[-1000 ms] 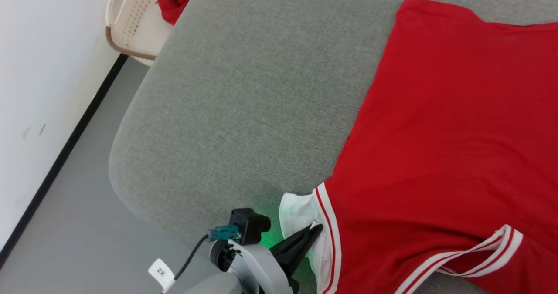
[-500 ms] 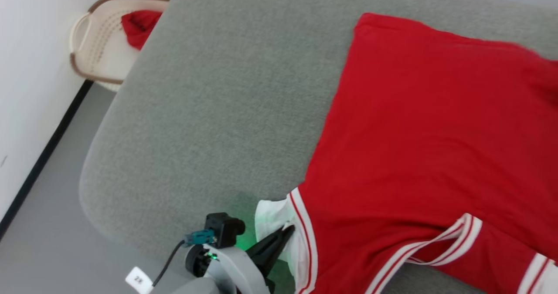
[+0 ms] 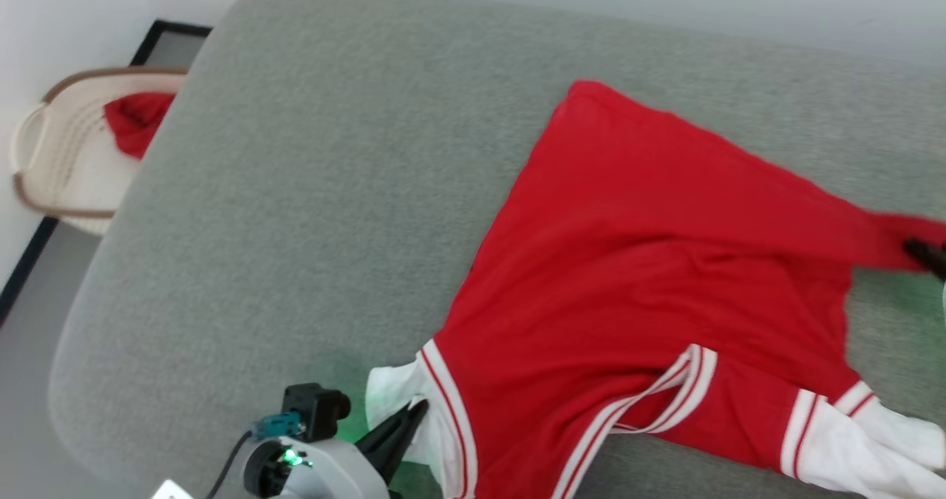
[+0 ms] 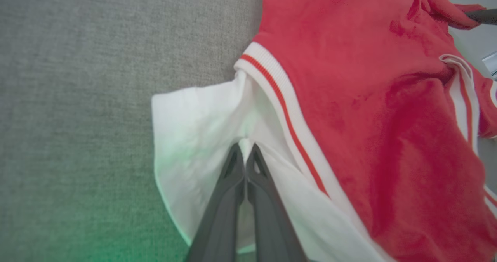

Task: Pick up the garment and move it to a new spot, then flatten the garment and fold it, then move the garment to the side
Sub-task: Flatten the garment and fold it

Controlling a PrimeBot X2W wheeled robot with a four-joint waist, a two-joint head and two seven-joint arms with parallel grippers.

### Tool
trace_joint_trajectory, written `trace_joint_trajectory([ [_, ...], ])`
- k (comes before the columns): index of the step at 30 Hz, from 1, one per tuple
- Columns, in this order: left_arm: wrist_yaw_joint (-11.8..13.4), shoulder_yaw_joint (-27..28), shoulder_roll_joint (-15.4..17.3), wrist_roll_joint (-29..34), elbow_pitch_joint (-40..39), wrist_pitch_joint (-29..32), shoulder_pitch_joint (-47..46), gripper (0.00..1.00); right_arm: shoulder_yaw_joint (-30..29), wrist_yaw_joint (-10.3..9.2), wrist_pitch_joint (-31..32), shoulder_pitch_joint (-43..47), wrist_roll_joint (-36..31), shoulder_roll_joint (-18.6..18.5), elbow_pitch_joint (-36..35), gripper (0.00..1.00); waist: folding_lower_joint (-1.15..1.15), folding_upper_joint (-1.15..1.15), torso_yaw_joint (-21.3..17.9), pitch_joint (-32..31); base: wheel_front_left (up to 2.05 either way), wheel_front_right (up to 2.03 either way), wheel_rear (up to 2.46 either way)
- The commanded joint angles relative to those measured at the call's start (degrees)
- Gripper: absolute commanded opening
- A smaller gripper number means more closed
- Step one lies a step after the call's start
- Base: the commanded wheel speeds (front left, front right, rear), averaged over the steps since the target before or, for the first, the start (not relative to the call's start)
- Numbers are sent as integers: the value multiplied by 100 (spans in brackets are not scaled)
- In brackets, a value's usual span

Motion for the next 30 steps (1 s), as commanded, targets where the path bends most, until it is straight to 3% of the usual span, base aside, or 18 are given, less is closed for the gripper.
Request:
trace_joint_trajectory([
  [1,107,28,94,-46,37,45,88,0,-51,0,-81,205,28,-41,-83,0,0,0,-338,-256,0,0,0],
  [14,394,78,471,-136,-464,150,372,0,-769,0,-623,2385,206,189,-869,0,0,0,-846,-567,0,0,0],
  [23,455,70,592,-152,-605,210,436,0,-1224,0,-596,3028,-14,603,-1097,0,0,0,-924,-634,0,0,0],
  [24,461,66,595,-151,-615,215,438,0,-1265,0,-565,3054,-40,639,-1114,31,0,0,-920,-642,0,0,0],
  [25,467,61,600,-146,-621,210,443,0,-1292,0,-543,3087,-78,666,-1148,50,0,0,-914,-650,0,0,0],
  [26,472,57,605,-141,-624,203,452,0,-1321,0,-502,3121,-103,693,-1182,100,0,0,-909,-659,0,0,0],
  [30,470,33,616,-121,-643,201,465,0,-1478,0,-310,3133,-172,707,-1383,100,0,0,-872,-703,0,0,0],
])
